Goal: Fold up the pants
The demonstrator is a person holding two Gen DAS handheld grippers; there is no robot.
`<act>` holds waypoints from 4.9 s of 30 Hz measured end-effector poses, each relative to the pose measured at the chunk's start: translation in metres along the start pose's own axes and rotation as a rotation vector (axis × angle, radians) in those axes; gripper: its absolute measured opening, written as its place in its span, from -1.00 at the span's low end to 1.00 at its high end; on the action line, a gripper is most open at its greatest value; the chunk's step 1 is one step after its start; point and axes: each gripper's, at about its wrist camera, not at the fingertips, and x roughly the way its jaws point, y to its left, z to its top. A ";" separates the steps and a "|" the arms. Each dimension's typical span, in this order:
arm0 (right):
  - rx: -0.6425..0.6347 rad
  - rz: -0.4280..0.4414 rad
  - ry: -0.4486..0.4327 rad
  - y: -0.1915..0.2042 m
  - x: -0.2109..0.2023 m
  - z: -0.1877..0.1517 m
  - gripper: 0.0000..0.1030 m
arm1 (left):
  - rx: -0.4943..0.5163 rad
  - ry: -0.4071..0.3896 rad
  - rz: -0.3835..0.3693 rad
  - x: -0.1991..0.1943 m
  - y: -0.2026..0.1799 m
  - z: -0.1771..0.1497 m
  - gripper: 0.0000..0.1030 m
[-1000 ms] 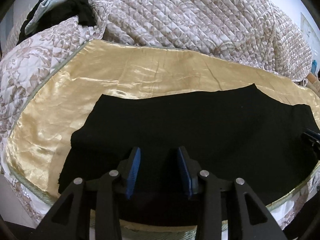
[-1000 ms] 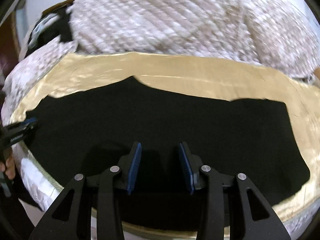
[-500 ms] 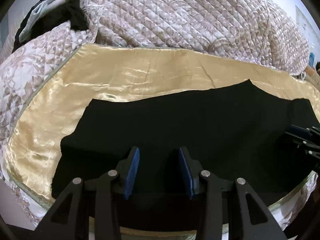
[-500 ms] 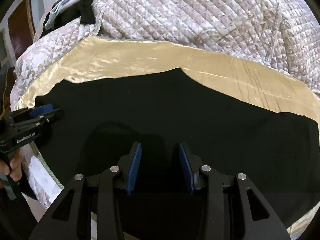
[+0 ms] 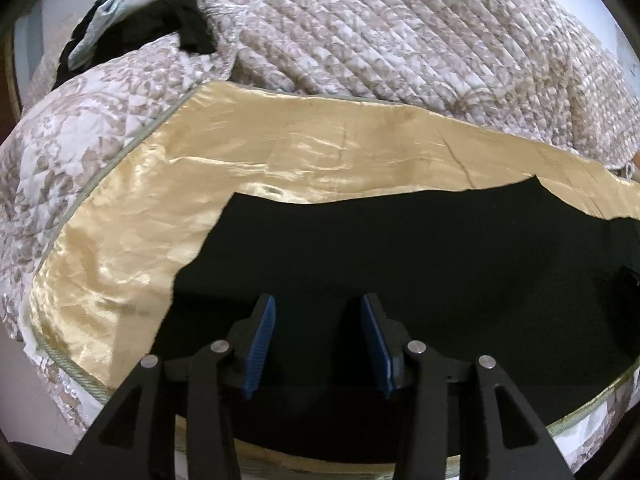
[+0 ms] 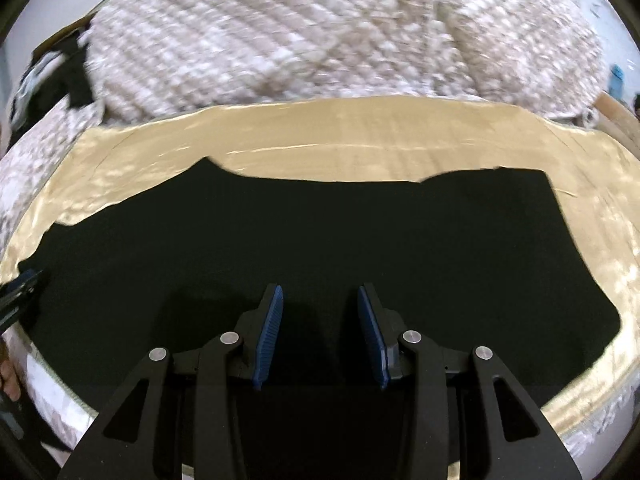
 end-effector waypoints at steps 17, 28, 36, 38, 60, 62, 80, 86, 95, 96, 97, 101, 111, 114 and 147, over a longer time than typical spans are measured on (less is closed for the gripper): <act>-0.160 0.122 0.012 0.043 -0.007 -0.022 -0.22 | -0.019 -0.009 -0.025 -0.017 0.010 -0.021 -0.07; -0.138 0.159 -0.008 0.042 -0.012 -0.021 -0.15 | -0.203 -0.027 0.039 -0.015 0.072 -0.017 0.02; -0.136 0.169 -0.001 0.045 -0.010 -0.021 -0.15 | -0.269 0.010 -0.053 -0.005 0.082 -0.025 0.14; -0.137 0.168 -0.001 0.045 -0.009 -0.021 -0.15 | -0.280 0.010 -0.079 -0.006 0.082 -0.028 0.15; -0.133 0.178 0.003 0.044 -0.007 -0.020 -0.09 | -0.414 -0.026 -0.226 -0.011 0.092 -0.040 -0.25; -0.134 0.180 0.004 0.045 -0.007 -0.020 -0.09 | -0.406 -0.029 -0.225 -0.009 0.090 -0.038 -0.26; -0.055 0.209 -0.006 0.038 -0.010 -0.017 -0.09 | -0.312 -0.062 -0.327 -0.028 0.041 0.014 -0.88; 0.023 0.209 -0.018 0.022 -0.013 -0.013 -0.09 | -0.142 -0.088 -0.467 -0.040 -0.047 0.041 -0.88; 0.137 0.188 -0.022 -0.012 -0.018 -0.011 -0.09 | 0.067 0.087 -0.644 -0.031 -0.159 -0.004 -0.88; 0.148 0.191 -0.019 -0.014 -0.018 -0.011 -0.09 | 0.080 0.109 -0.638 -0.026 -0.164 -0.010 -0.88; 0.160 0.196 -0.016 -0.017 -0.017 -0.012 -0.09 | 0.094 0.132 -0.641 -0.021 -0.167 -0.016 -0.88; 0.177 0.229 -0.005 -0.018 -0.015 -0.011 -0.09 | 0.090 0.149 -0.698 -0.022 -0.157 -0.011 -0.73; 0.134 0.458 0.036 0.020 -0.005 0.001 -0.09 | 0.032 0.034 -0.590 -0.013 -0.095 0.034 -0.25; 0.127 0.486 0.090 0.033 0.019 0.013 -0.09 | 0.032 0.029 -0.522 0.012 -0.083 0.045 -0.25; 0.243 0.486 0.073 0.010 0.031 0.032 -0.92 | 0.068 -0.009 -0.525 0.021 -0.088 0.032 -0.25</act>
